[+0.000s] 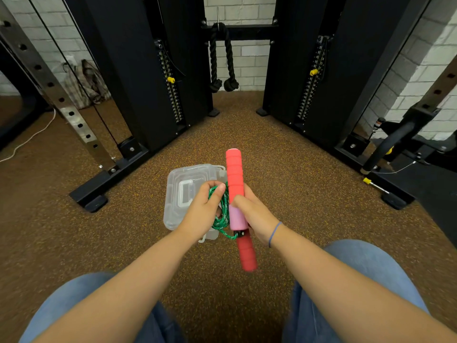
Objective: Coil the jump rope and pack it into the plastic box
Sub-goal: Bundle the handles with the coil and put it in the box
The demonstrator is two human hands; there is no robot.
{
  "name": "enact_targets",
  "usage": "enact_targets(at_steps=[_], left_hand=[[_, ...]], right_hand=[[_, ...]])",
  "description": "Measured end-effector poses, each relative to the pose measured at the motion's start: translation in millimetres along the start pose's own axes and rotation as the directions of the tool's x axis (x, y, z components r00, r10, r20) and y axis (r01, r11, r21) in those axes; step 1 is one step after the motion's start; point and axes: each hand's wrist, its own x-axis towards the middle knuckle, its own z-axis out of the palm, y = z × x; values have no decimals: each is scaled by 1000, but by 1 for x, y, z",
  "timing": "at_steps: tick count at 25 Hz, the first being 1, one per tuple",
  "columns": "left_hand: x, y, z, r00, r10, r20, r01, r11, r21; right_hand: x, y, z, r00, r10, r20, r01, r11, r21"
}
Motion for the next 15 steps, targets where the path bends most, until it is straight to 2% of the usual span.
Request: enact_targets(at_steps=[5, 10, 15], left_hand=[[1, -2, 1, 1000, -7, -23, 7, 1000, -13], [-2, -9, 11, 990, 78, -114, -75, 997, 32], [-5, -5, 11, 998, -6, -60, 6, 1000, -2]], right_hand=[[-2, -8, 1, 1000, 8, 19, -9, 999, 51], [0, -9, 2, 999, 37, 31, -37, 999, 16], [1, -7, 6, 996, 62, 58, -65, 997, 48]])
